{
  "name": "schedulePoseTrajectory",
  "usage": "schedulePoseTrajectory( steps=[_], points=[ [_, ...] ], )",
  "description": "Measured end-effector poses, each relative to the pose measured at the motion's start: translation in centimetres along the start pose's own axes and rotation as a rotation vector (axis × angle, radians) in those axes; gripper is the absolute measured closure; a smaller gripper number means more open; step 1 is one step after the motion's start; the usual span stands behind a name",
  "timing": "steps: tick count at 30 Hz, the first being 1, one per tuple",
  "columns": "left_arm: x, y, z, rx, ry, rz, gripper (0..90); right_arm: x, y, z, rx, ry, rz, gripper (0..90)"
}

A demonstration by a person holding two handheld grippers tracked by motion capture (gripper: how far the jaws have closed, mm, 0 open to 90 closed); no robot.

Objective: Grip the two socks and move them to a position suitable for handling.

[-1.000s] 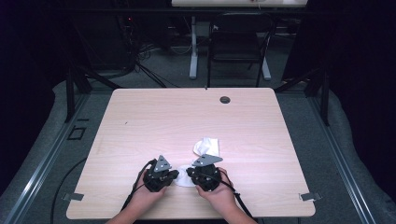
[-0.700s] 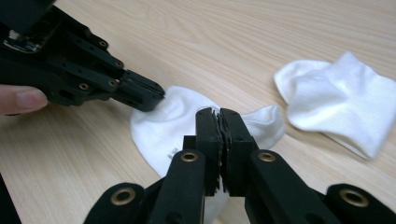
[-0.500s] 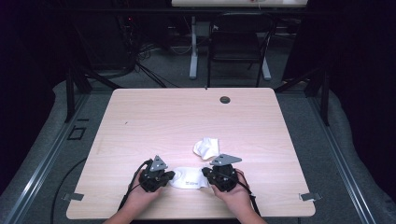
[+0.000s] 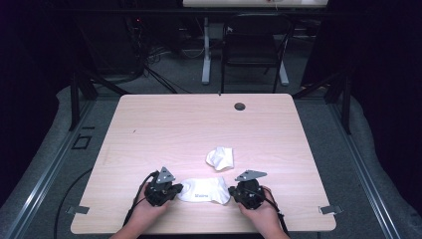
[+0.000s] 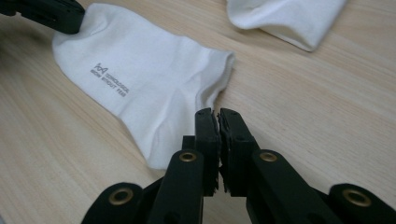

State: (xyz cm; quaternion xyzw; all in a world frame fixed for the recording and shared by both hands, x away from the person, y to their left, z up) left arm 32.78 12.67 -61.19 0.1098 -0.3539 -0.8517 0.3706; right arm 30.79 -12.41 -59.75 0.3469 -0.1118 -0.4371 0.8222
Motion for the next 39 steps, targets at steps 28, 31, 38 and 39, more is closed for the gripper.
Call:
schedulePoseTrajectory(
  steps=[28, 31, 38, 39],
  points=[
    [-0.1, -0.1, 0.0, 0.01, -0.011, 0.001, 88.0, -0.1, 0.1, -2.0, -0.015, 0.007, 0.045, 90.0],
    [-0.1, -0.1, 0.0, 0.01, -0.013, 0.004, 87.9, -0.1, 0.0, -1.9, -0.02, 0.001, 0.045, 90.0],
    [0.0, -0.1, 0.0, 0.008, -0.015, 0.005, 87.8, 0.0, -0.1, -1.6, -0.032, 0.0, 0.046, 90.0],
    [0.0, -0.1, 0.0, 0.008, -0.015, 0.005, 87.6, 0.0, -0.1, -1.5, -0.036, 0.003, 0.044, 90.0]
  ],
)
Point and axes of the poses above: each handheld gripper's, and its own axes: z roughly backward along the jaws, y roughly out of its top, x roughly to its right, the point moved 5 cm from there along -z, roughly forward along the jaws, and after that the axes turned 1 degree about z, right-handed, at the moved point
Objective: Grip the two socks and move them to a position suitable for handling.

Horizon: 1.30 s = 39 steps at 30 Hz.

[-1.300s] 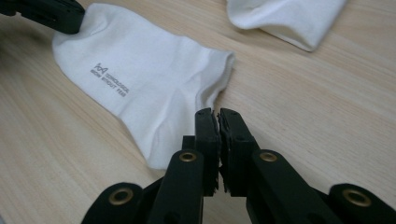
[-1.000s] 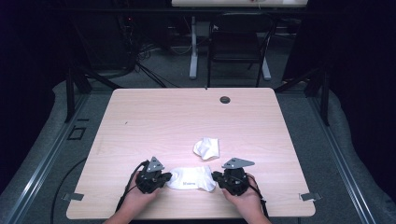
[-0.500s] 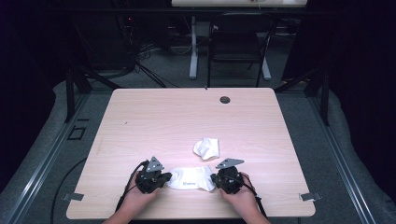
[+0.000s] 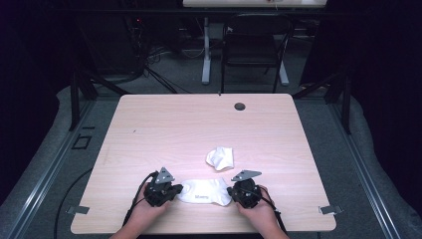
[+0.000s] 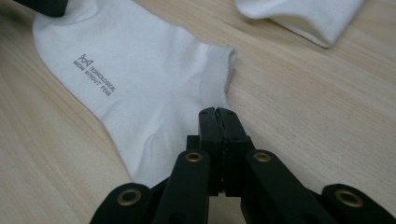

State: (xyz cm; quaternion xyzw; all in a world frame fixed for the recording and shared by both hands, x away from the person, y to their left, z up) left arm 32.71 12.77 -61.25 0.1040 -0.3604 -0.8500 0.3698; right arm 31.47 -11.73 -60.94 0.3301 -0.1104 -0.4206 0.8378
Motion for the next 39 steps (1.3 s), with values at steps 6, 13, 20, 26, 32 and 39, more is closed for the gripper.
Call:
schedulePoseTrajectory(
  steps=[6, 13, 20, 26, 32, 39],
  points=[
    [0.0, 0.3, 0.2, 0.024, -0.006, 0.0, 81.8, 0.1, 1.2, 0.7, 0.033, 0.002, -0.001, 85.8],
    [-0.3, 0.7, 0.6, 0.057, -0.01, 0.012, 70.0, 0.5, 3.2, 0.4, 0.038, -0.021, 0.037, 78.6],
    [-0.8, 0.8, 0.9, 0.072, -0.003, 0.023, 63.7, 0.9, 5.2, -0.3, 0.052, -0.019, 0.024, 72.0],
    [-1.2, 1.0, 1.2, 0.084, 0.002, 0.038, 60.5, 1.4, 6.6, -1.0, 0.055, -0.043, 0.03, 66.7],
    [-1.5, 1.0, 1.1, 0.083, 0.006, 0.041, 59.8, 1.8, 7.8, -1.9, 0.069, -0.065, 0.029, 63.6],
    [-1.6, 1.0, 1.2, 0.085, 0.006, 0.049, 59.5, 1.6, 8.9, -3.9, 0.061, -0.072, 0.027, 61.0]
  ],
)
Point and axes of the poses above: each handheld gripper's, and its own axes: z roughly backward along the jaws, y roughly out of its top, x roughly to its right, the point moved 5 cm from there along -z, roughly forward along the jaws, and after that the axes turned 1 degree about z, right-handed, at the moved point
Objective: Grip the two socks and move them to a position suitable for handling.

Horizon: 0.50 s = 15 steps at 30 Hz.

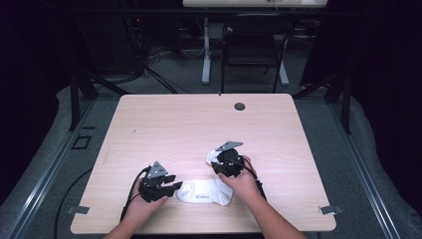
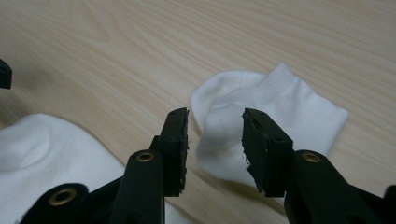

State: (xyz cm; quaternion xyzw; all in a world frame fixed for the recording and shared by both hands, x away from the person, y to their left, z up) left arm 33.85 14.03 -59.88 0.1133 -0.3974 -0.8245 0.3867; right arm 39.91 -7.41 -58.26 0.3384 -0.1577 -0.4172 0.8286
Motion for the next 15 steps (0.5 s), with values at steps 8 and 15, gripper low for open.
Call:
schedulePoseTrajectory(
  steps=[8, 15],
  points=[
    [-0.1, 0.0, 0.0, 0.0, 0.0, -0.001, 59.4, -0.8, 0.4, -1.3, 0.0, -0.036, 0.054, 59.2],
    [-0.2, 0.0, -0.1, -0.003, 0.0, -0.008, 59.4, -0.2, -0.1, -2.3, -0.067, -0.08, 0.065, 72.2]
  ],
)
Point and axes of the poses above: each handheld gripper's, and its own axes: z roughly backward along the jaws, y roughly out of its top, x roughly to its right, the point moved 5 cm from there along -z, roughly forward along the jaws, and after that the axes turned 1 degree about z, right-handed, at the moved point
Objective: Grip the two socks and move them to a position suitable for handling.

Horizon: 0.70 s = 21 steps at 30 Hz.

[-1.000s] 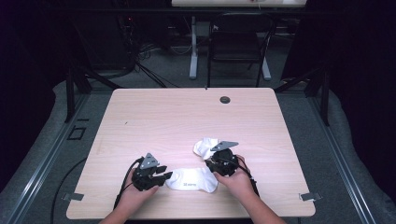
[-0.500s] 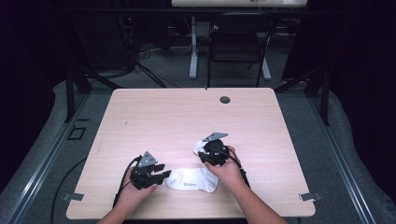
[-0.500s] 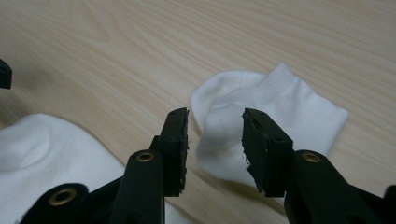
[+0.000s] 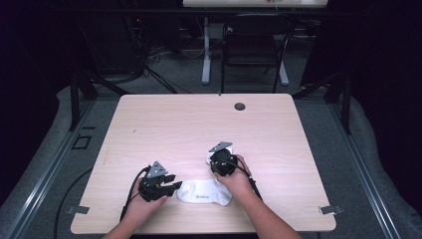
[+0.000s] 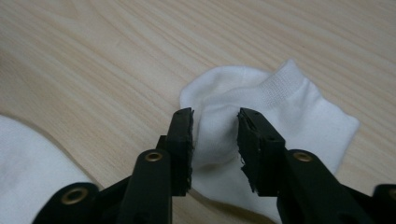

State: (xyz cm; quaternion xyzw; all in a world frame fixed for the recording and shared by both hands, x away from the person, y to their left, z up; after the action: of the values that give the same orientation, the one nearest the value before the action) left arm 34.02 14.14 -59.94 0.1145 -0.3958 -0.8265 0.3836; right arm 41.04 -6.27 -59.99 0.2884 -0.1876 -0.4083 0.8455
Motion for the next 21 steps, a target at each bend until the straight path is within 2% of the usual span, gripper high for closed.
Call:
schedulePoseTrajectory(
  steps=[4, 9, 13, 21],
  points=[
    [0.0, 0.0, 0.0, -0.001, 0.004, 0.0, 59.4, -0.1, 0.0, 0.1, -0.011, 0.0, -0.002, 81.0],
    [-0.1, 0.0, 0.0, 0.0, 0.006, 0.005, 59.4, -0.2, -0.1, 0.2, -0.012, 0.004, -0.02, 86.7],
    [-0.2, 0.0, 0.0, 0.002, 0.006, 0.008, 59.4, -0.5, -0.1, 0.6, 0.007, 0.022, -0.044, 87.5],
    [-0.2, 0.1, 0.0, 0.003, 0.004, 0.011, 59.4, -1.9, 0.3, 1.4, 0.031, 0.061, -0.051, 87.6]
  ],
)
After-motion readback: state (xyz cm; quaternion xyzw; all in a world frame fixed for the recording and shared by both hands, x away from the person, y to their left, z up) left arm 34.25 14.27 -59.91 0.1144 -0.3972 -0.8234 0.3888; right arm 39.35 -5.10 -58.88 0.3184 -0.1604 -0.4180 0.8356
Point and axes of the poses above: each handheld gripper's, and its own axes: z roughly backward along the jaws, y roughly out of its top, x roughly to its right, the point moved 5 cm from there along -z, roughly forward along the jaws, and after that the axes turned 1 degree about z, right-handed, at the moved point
